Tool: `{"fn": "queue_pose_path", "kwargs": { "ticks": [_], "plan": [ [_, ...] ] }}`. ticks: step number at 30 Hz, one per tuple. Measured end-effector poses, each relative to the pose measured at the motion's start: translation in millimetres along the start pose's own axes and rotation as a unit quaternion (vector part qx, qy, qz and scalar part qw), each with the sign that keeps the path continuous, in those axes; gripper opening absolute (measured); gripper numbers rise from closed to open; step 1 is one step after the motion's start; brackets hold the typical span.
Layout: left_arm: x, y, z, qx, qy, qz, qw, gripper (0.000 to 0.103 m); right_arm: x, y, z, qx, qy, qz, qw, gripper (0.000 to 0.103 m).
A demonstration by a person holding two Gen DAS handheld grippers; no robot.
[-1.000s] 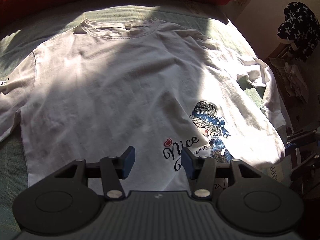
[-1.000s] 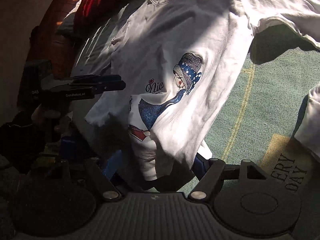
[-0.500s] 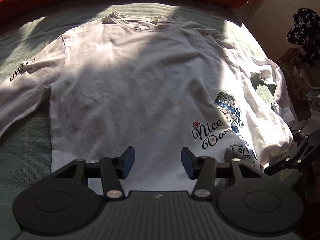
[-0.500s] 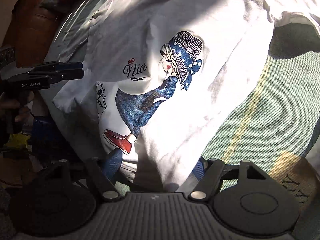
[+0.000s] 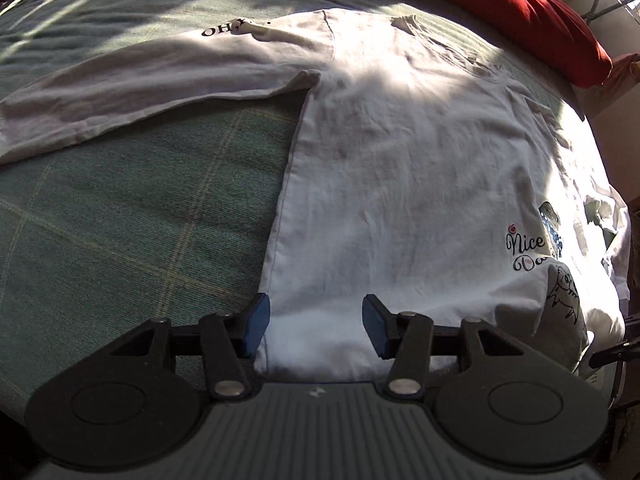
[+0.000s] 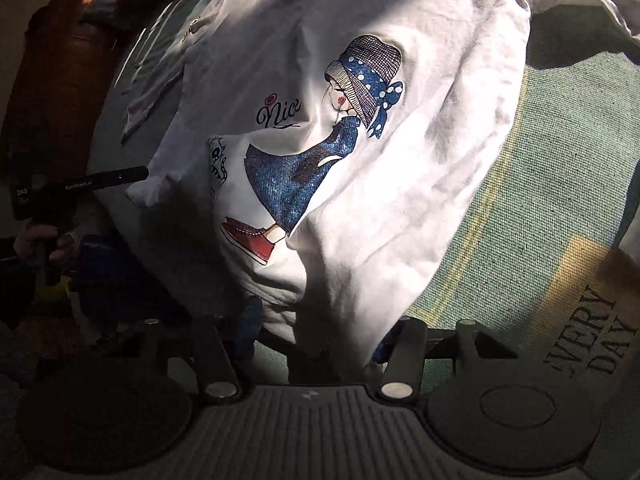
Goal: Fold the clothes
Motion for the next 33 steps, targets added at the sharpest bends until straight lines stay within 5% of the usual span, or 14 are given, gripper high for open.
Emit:
{"fn": "queue_pose_path", "kwargs": {
  "ticks": [2, 6, 14, 17, 19, 20, 28, 33],
  "plan": [
    [-4.0, -11.8, 3.0, -0.023, 0.014, -0.001, 0.9997, 0.052, 9.5, 2.9, 1.9, 0.003, -0.012, 0.006, 1.000, 0.057],
    [4.8, -29.7, 7.3, -0.068, 0.008, 0.057, 0.9960, 0.057, 16.5, 3.7, 2.6, 0.010, -0.021, 0.008, 1.000, 0.058],
    [24.1, -19.4, 22.9, -0.057, -0.044, 0.173, 0.9822, 0.062, 2.2, -7.6, 1.6, 0.032, -0.005, 0.006, 0.999, 0.056],
    [24.9, -15.5, 22.7, -0.051, -0.061, 0.195, 0.9775, 0.055, 1.3, -7.8, -0.4, 0.056, 0.002, 0.030, 0.998, 0.035],
    [18.3, -12.5, 19.4, -0.054, -0.063, 0.217, 0.9727, 0.020, -0.3, -8.7, -0.3, 0.073, 0.008, 0.041, 0.996, 0.018],
    [12.0, -12.3, 16.2, -0.064, -0.061, 0.233, 0.9684, 0.018, -3.7, -10.2, -0.2, 0.078, 0.013, 0.041, 0.996, 0.012],
    [-10.4, -1.5, -53.3, -0.055, 0.012, 0.312, 0.9485, 0.018, -58.8, -18.7, -26.8, 0.093, 0.109, 0.022, 0.989, 0.009],
    [26.9, 10.8, -84.6, -0.018, 0.009, 0.299, 0.9539, 0.022, -49.2, 0.2, -69.6, 0.101, 0.127, 0.032, 0.986, 0.013]
  ]
}}
Point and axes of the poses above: each gripper's, at about its wrist camera, not at the fingertips, and x roughly the way its jaws point, y to its right, z to its underside, the point moved 3 cm from there along x, roughly the way its jaws point, and after that the axes turned 1 degree about x, right-handed, at the moved point
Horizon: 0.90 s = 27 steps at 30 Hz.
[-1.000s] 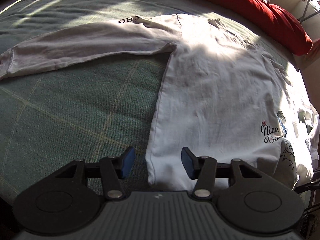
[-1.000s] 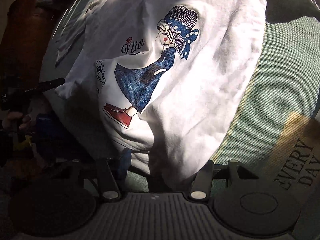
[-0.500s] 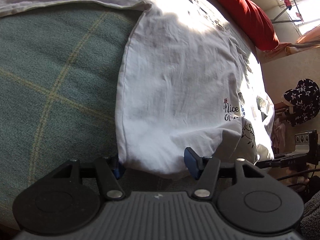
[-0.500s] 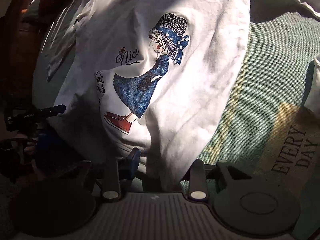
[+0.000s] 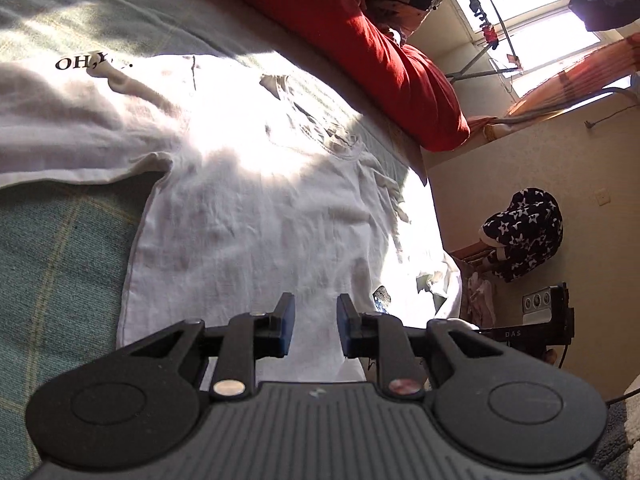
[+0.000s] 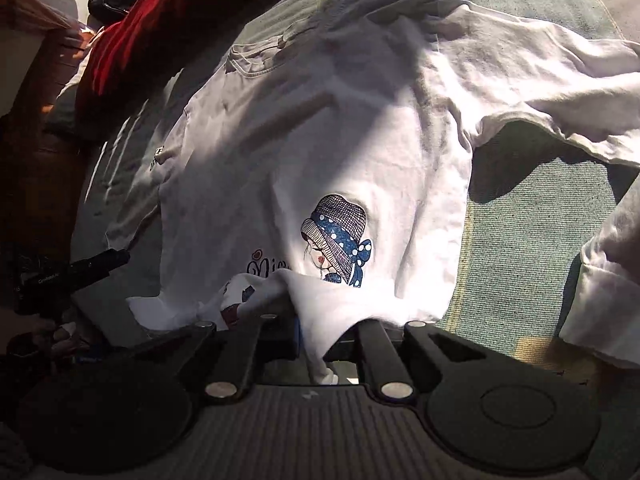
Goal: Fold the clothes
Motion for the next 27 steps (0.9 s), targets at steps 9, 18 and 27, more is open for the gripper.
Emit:
{"fn": "queue_pose_path", "kwargs": {
  "ticks": [9, 18, 27],
  "plan": [
    [-51.6, -1.2, 51.5, 0.003, 0.006, -0.105, 0.9944, 0.055, 22.8, 4.1, 36.9, -0.010, -0.048, 0.010, 0.999, 0.030],
    [-46.0, -15.6, 93.7, 0.022, -0.042, -0.145, 0.9883, 0.063, 25.4, -0.2, 61.5, -0.039, -0.073, 0.051, 0.995, 0.017],
    [-16.5, -14.6, 100.1, 0.049, -0.048, -0.099, 0.9926, 0.068, 36.7, 2.5, 69.2, -0.045, -0.099, 0.044, 0.993, 0.020]
  ]
}}
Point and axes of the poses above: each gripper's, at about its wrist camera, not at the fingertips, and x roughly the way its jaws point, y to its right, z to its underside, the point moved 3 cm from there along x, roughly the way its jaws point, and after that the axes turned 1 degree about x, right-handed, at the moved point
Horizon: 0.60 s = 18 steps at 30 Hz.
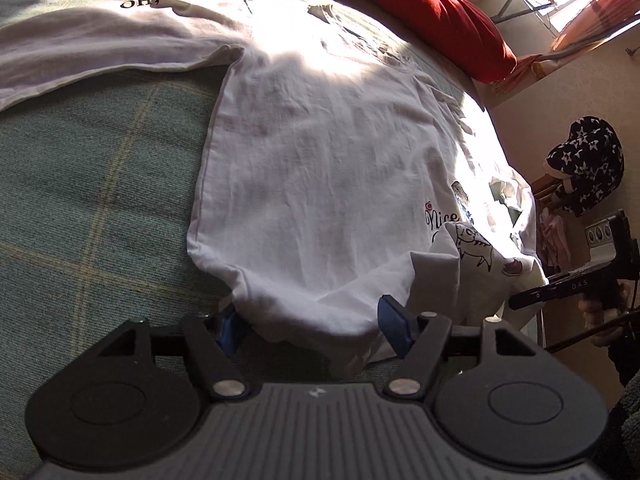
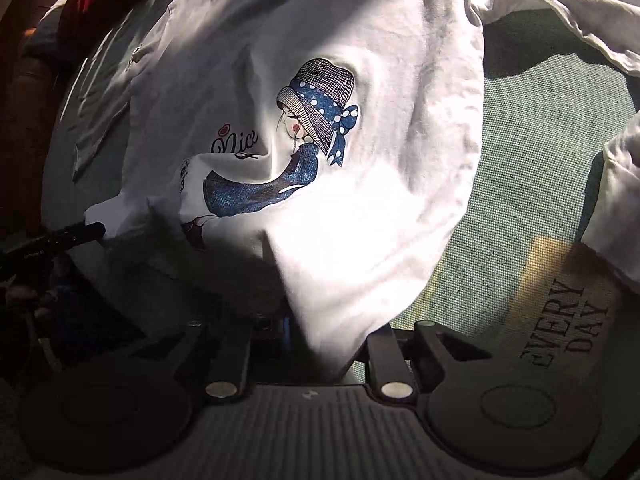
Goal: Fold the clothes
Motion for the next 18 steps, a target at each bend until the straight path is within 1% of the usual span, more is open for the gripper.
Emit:
{"fn": "queue_pose_path", "kwargs": {
  "ticks": [2, 3, 4, 5, 7, 9, 11, 12, 14, 16, 18],
  "plan": [
    [2.0, 1.8, 2.2, 0.003, -0.009, 0.003, 1.0000, 0.066, 5.3, 0.4, 4.0, 0.005, -0.005, 0.010, 1.000, 0.020],
    [1.3, 2.9, 2.0, 0.003, -0.010, 0.007, 0.9999, 0.061, 7.9, 0.4, 5.9, 0.006, -0.008, 0.016, 1.000, 0.018],
    [-0.6, 4.1, 0.9, 0.002, -0.010, 0.011, 0.9999, 0.041, 9.3, -1.5, 7.3, 0.001, -0.008, 0.027, 1.000, 0.015],
    [-2.5, 5.3, -0.3, 0.001, -0.009, 0.015, 0.9998, 0.032, 8.8, -3.3, 8.2, -0.002, -0.008, 0.034, 0.999, 0.012],
    [-11.4, 7.0, -4.1, -0.012, -0.004, 0.022, 0.9997, 0.021, 5.8, -5.9, 9.2, -0.004, -0.005, 0.042, 0.999, 0.009],
    [-23.3, 11.9, -6.5, -0.012, -0.006, 0.026, 0.9996, 0.013, -4.3, -5.8, 10.6, 0.000, -0.002, 0.046, 0.999, 0.008],
    [-37.9, 17.0, -8.0, -0.009, -0.011, 0.031, 0.9994, 0.008, -19.0, -4.5, 12.8, 0.005, 0.002, 0.053, 0.999, 0.007],
    [-46.1, 19.0, -8.8, -0.013, -0.015, 0.035, 0.9992, 0.007, -27.6, -4.0, 14.6, 0.006, 0.002, 0.055, 0.998, 0.007],
    [-58.9, 20.6, -11.0, -0.020, -0.020, 0.040, 0.9988, 0.007, -44.7, -2.9, 18.1, 0.008, 0.002, 0.059, 0.998, 0.007],
    [-69.0, 19.5, -14.9, -0.024, -0.025, 0.038, 0.9987, 0.007, -59.5, -0.7, 20.7, 0.011, -0.008, 0.060, 0.998, 0.007],
    [-68.5, 12.1, -19.2, -0.030, -0.044, 0.030, 0.9981, 0.007, -67.2, 1.5, 20.5, 0.012, -0.020, 0.063, 0.998, 0.007]
  ]
}}
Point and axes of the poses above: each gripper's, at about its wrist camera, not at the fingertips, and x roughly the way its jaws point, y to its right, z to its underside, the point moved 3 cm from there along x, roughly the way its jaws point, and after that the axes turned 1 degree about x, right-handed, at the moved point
